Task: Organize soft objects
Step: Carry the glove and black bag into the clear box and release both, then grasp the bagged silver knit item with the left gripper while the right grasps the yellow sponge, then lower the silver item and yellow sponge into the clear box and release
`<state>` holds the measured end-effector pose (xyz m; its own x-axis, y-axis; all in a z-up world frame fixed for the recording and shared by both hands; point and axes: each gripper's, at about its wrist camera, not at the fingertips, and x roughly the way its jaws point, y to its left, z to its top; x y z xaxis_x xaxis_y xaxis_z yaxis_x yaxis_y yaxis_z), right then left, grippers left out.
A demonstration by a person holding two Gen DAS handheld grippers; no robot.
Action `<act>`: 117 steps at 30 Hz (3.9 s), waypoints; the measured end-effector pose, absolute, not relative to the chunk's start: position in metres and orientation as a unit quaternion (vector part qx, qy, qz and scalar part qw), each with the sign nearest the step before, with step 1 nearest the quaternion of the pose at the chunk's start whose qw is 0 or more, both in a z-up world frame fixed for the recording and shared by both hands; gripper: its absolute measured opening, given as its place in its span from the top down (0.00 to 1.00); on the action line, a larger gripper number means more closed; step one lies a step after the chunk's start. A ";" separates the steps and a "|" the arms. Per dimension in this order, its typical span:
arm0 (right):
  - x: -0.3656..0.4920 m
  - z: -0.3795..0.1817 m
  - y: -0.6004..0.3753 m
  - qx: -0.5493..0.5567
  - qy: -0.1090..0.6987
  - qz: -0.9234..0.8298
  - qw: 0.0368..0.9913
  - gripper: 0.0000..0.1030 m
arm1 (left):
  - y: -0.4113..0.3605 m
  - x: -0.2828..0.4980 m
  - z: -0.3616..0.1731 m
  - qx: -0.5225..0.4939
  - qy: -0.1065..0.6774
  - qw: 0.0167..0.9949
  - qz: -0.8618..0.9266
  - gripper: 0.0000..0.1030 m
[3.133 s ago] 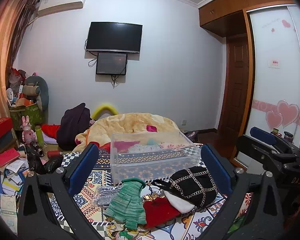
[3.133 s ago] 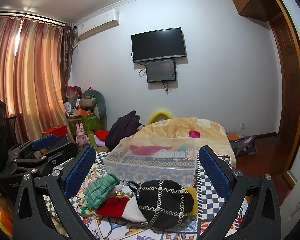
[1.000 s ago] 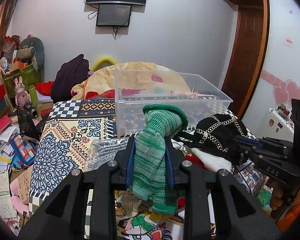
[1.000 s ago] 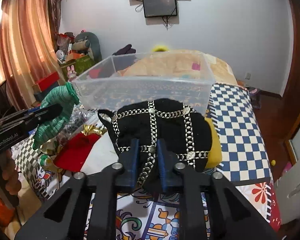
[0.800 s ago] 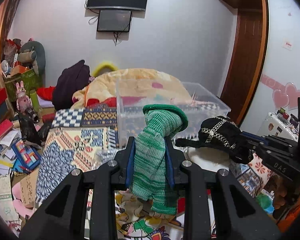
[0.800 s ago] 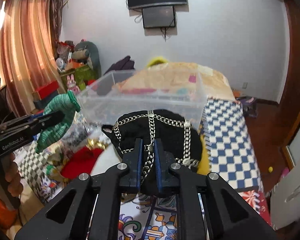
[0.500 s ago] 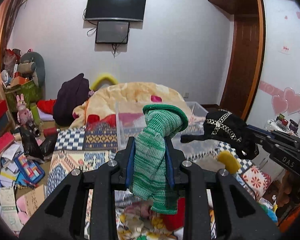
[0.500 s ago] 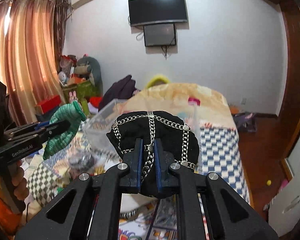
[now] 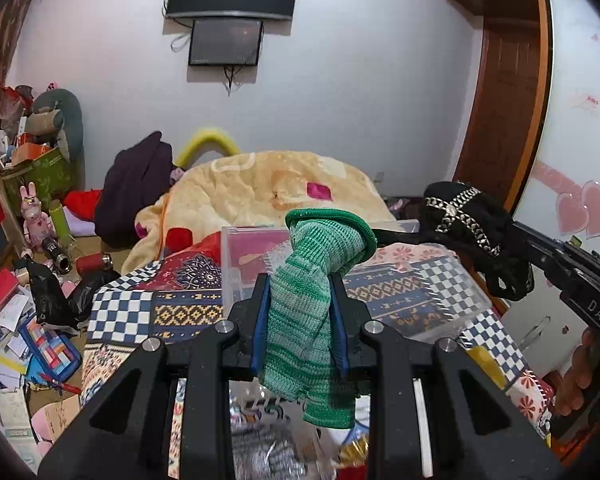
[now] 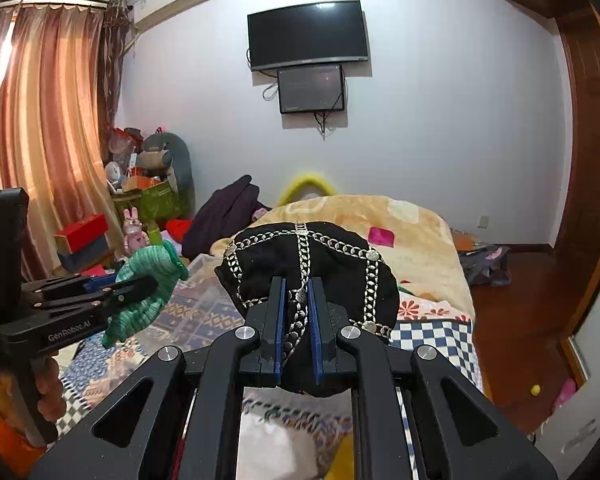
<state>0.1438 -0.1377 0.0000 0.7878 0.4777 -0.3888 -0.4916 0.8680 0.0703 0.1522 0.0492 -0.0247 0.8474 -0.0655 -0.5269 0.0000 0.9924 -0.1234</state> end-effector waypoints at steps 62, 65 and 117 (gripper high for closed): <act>0.120 -0.081 -0.181 -0.055 0.334 0.205 0.918 0.36 | 0.078 0.103 -0.106 -0.038 0.382 0.923 -0.013 0.09; 0.119 -0.090 -0.185 -0.056 0.342 0.194 0.918 0.36 | 0.076 0.102 -0.115 -0.037 0.390 0.920 -0.011 0.09; 0.143 -0.009 -0.148 -0.034 0.228 0.250 0.940 0.69 | 0.040 0.138 -0.018 -0.041 0.270 0.961 -0.037 0.47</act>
<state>0.1426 -0.1481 -0.0091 0.7709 0.4546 -0.4461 -0.4859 0.8726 0.0496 0.1375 0.0395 -0.0184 0.8511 -0.0939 -0.5165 0.0498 0.9939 -0.0987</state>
